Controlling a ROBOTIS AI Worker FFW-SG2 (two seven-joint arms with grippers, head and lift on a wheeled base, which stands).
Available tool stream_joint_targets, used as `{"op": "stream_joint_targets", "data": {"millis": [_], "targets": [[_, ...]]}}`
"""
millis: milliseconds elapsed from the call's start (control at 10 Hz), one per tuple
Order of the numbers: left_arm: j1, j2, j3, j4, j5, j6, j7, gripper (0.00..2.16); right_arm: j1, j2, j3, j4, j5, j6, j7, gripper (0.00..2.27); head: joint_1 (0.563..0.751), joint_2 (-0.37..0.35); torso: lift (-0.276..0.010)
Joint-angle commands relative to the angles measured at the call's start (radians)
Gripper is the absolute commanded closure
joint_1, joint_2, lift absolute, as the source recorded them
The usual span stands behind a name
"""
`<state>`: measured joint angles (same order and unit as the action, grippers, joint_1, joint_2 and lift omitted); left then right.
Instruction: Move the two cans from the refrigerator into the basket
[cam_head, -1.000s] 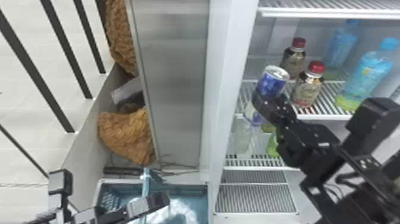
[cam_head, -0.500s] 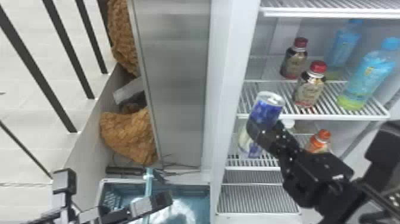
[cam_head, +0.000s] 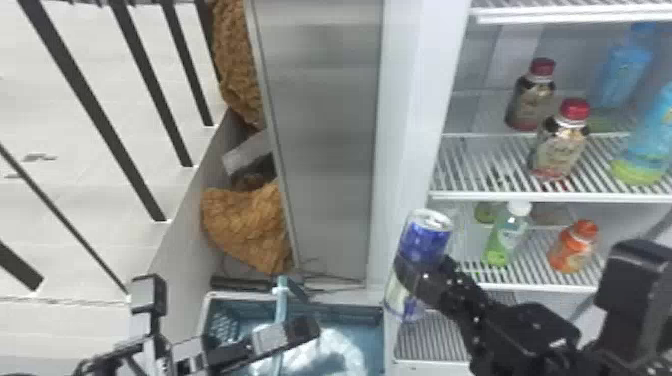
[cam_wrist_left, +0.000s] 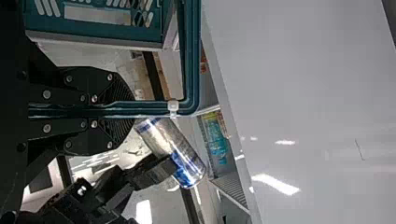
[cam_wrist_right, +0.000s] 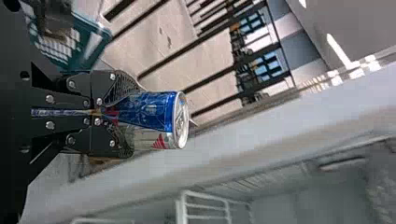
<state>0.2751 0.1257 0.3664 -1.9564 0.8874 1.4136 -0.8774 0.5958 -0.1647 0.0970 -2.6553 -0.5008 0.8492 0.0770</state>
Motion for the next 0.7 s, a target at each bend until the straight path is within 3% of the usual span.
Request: {"op": "stream_joint_targets", "data": {"millis": [0, 500, 600], "targets": [[0.0, 0.0, 0.006, 0.002, 0.0, -0.002, 0.0, 1.19, -0.009, -0.004, 0.019, 0.033, -0.028, 0.032, 0.013, 1.28, 0.695, 0.088, -0.031], [-0.003, 0.003, 0.018, -0.001, 0.0, -0.005, 0.0, 1.19, -0.034, -0.009, 0.037, 0.111, -0.062, 0.152, 0.067, 1.28, 0.695, 0.178, -0.031], [-0.003, 0.003, 0.02, -0.001, 0.0, -0.007, 0.0, 1.19, -0.051, -0.007, 0.037, 0.143, -0.085, 0.184, 0.087, 1.15, 0.695, 0.186, -0.031]]}}
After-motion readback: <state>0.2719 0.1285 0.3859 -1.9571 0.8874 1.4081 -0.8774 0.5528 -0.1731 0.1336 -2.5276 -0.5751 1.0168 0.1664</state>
